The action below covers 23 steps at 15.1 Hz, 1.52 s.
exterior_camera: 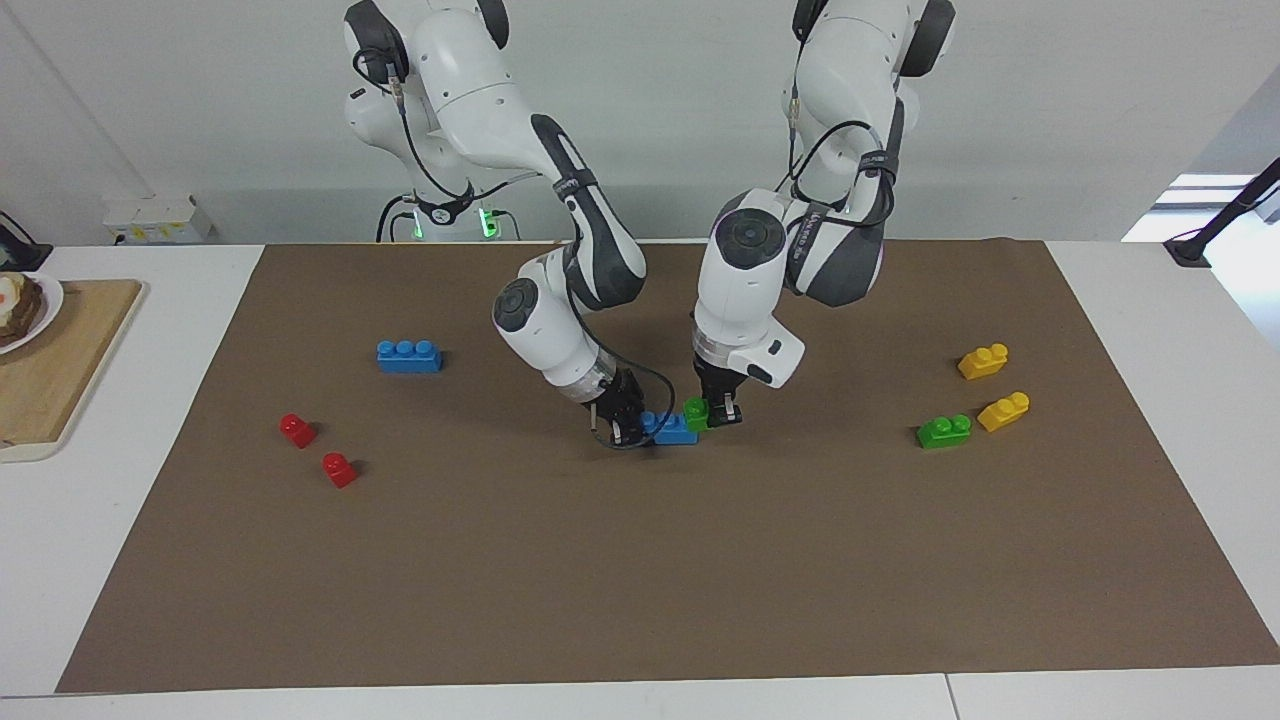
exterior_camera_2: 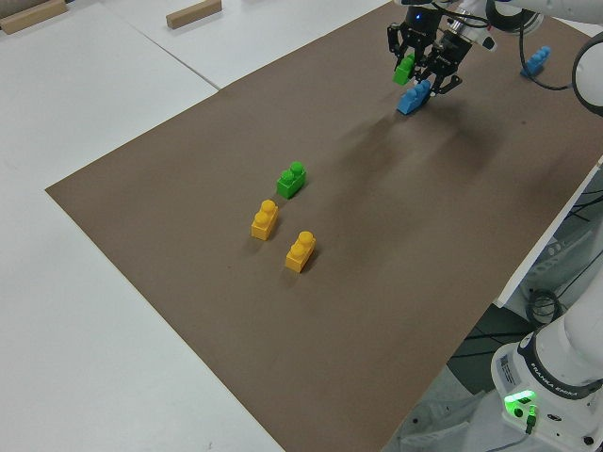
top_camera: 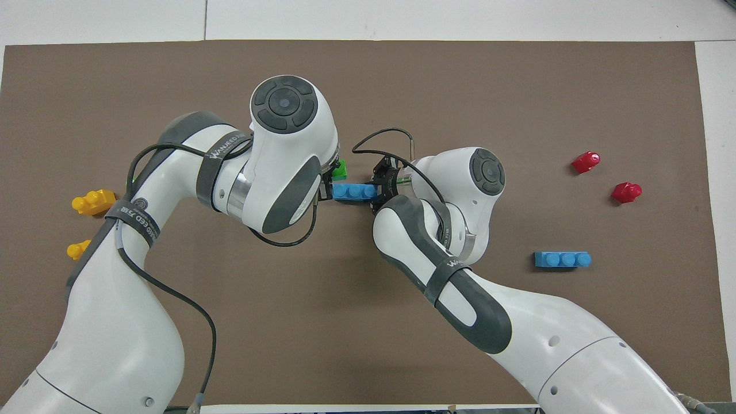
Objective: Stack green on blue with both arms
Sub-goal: 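Lower the green brick onto the blue brick with the left gripper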
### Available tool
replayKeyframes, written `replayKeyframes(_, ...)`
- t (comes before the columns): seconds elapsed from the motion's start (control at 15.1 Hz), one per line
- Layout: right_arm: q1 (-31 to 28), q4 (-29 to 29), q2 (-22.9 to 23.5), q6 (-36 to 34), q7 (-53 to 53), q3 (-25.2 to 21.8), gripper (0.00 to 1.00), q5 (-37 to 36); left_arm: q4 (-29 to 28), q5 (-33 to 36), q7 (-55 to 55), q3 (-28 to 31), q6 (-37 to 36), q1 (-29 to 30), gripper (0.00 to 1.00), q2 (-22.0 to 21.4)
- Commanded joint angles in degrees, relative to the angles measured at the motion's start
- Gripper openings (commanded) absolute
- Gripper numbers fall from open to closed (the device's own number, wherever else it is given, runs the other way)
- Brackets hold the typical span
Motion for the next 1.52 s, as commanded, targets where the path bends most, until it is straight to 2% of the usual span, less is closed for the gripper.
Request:
replayKeyframes(0.0, 0.06, -2.98, 0.18, 2.8, -0.3, -0.52, 0.0, 1.13, -1.97, -1.27, -1.49, 0.78, 3.94, -1.28, 0.0, 0.34)
replayKeyframes(0.4, -0.11, -3.33, 0.09, 2.8, -0.39, -0.52, 0.0, 1.13, -4.96, -1.27, -0.97, 0.7, 6.14, -1.28, 0.0, -0.28)
replayKeyframes(1.19, -0.2, -4.21, 0.09, 4.21, -0.47, -0.52, 0.0, 1.13, -5.93, -1.62, -0.27, -0.01, 6.58, -2.42, 0.0, -0.71)
replayKeyframes(1.46, -0.2, -4.38, 0.0, 4.2, -0.47, -0.52, 0.0, 1.13, -9.88, -1.62, 2.11, 0.17, 8.86, -2.16, 0.0, -2.2)
